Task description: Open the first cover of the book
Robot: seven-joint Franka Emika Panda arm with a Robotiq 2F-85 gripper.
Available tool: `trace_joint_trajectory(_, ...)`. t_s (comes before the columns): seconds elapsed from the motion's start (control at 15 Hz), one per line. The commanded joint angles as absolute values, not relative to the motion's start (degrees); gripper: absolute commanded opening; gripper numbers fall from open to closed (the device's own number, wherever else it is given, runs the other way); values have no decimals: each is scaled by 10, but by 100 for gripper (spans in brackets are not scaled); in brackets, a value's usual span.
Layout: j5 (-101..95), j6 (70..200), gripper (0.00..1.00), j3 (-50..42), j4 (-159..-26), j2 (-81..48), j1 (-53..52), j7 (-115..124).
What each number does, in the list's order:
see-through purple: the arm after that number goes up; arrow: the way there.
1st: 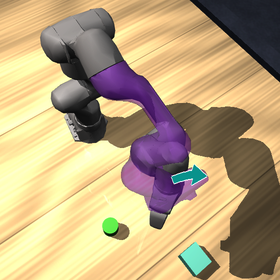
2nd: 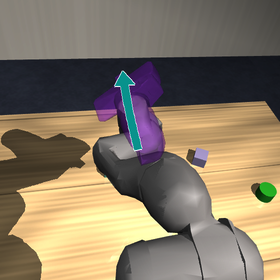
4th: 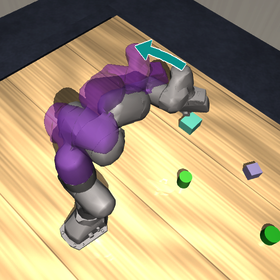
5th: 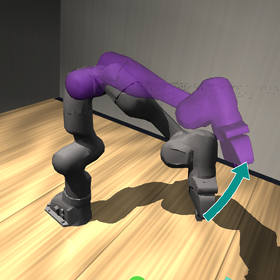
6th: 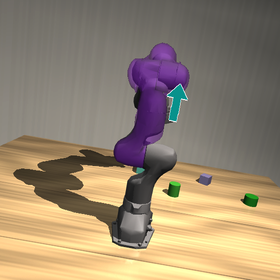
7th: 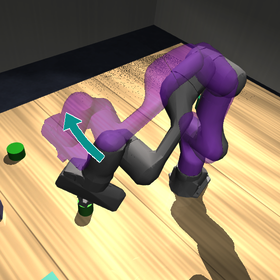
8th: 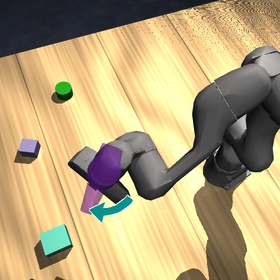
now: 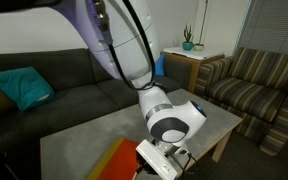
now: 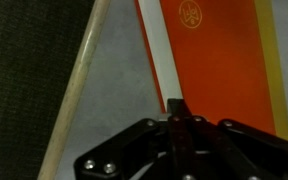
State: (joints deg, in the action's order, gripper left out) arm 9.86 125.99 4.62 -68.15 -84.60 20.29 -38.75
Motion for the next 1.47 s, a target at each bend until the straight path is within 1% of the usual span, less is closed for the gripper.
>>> trace_joint_trajectory(0.0,101,1214,0,66,-680,-846,225,-399)
trace_joint_trajectory(0.73,121,1156,0,92,-659,-844,234,-431)
trace_joint_trajectory(1.13,114,1173,0,130,-699,-811,237,-457)
trace_joint_trajectory(1.4,107,1173,0,139,-741,-773,228,-447)
